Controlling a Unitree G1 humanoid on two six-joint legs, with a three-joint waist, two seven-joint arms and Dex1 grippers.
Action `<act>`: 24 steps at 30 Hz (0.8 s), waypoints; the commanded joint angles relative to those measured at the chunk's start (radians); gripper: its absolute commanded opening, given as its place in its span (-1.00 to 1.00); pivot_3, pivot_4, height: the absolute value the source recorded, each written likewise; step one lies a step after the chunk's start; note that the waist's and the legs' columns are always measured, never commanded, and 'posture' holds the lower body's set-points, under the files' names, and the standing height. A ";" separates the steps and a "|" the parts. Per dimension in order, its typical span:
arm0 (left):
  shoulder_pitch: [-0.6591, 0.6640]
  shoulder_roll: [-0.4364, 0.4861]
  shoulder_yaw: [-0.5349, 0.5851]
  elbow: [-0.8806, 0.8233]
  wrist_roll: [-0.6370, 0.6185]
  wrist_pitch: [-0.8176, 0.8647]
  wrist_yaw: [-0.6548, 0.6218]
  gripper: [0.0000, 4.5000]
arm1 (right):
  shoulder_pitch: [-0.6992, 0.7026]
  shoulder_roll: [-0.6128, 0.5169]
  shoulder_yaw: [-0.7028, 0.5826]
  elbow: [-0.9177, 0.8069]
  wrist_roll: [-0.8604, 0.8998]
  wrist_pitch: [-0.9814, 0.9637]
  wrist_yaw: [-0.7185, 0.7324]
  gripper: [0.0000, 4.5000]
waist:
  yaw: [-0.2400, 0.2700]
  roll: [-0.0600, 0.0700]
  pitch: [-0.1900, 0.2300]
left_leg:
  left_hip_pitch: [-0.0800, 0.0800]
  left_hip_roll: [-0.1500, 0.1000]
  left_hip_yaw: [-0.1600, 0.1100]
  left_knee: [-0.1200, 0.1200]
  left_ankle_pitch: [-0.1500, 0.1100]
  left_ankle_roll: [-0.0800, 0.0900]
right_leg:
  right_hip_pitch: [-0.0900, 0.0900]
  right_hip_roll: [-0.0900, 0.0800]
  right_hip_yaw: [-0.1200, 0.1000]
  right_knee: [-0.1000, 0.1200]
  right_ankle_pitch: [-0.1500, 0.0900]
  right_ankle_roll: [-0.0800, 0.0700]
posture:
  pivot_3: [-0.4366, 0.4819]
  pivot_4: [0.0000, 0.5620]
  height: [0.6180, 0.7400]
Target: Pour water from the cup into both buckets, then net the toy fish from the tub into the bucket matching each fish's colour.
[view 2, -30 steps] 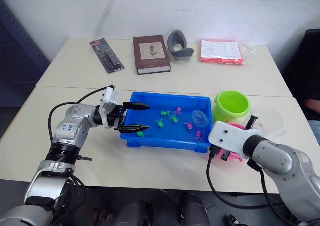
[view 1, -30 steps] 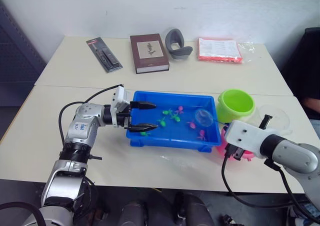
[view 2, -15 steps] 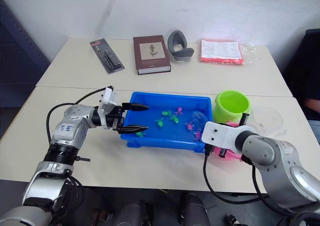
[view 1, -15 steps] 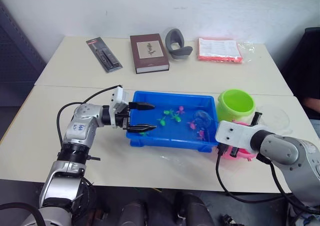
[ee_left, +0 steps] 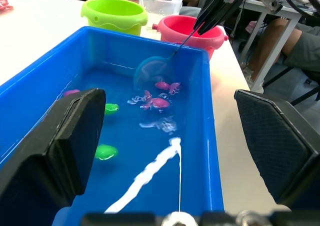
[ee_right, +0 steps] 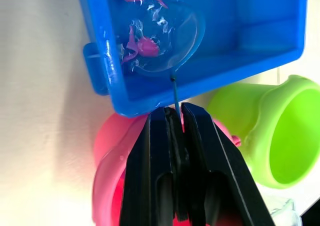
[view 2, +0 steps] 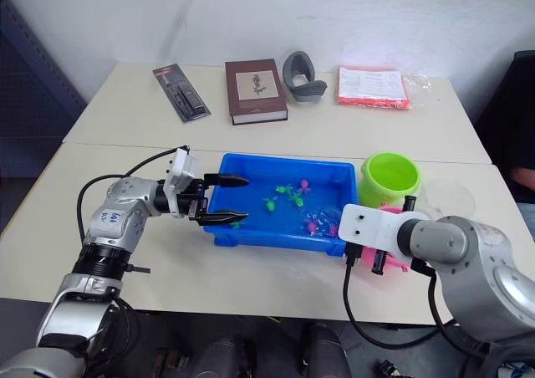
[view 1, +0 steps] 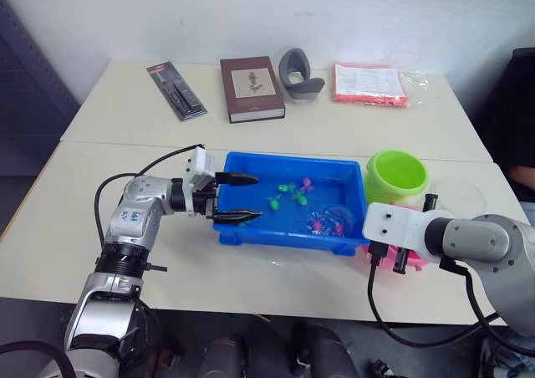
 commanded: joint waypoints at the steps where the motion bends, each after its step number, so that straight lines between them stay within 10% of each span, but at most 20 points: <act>1: 0.017 0.012 0.026 -0.052 -0.022 -0.005 0.001 0.97 | -0.017 -0.007 -0.014 0.019 0.044 0.059 0.024 -1.00 | 0.000 0.000 0.000 | 0.000 0.000 0.000 0.000 0.000 0.000 | 0.000 0.000 0.000 0.000 0.000 0.000 | -0.05 -0.47 1.00; 24: 0.082 0.024 0.050 -0.066 -0.024 -0.041 -0.004 0.97 | -0.021 0.299 -0.415 0.210 0.374 0.340 -0.070 -1.00 | -0.002 0.000 0.000 | 0.000 0.000 0.000 0.000 0.000 0.000 | 0.000 -0.001 -0.003 0.001 0.000 0.000 | -0.05 -0.47 1.00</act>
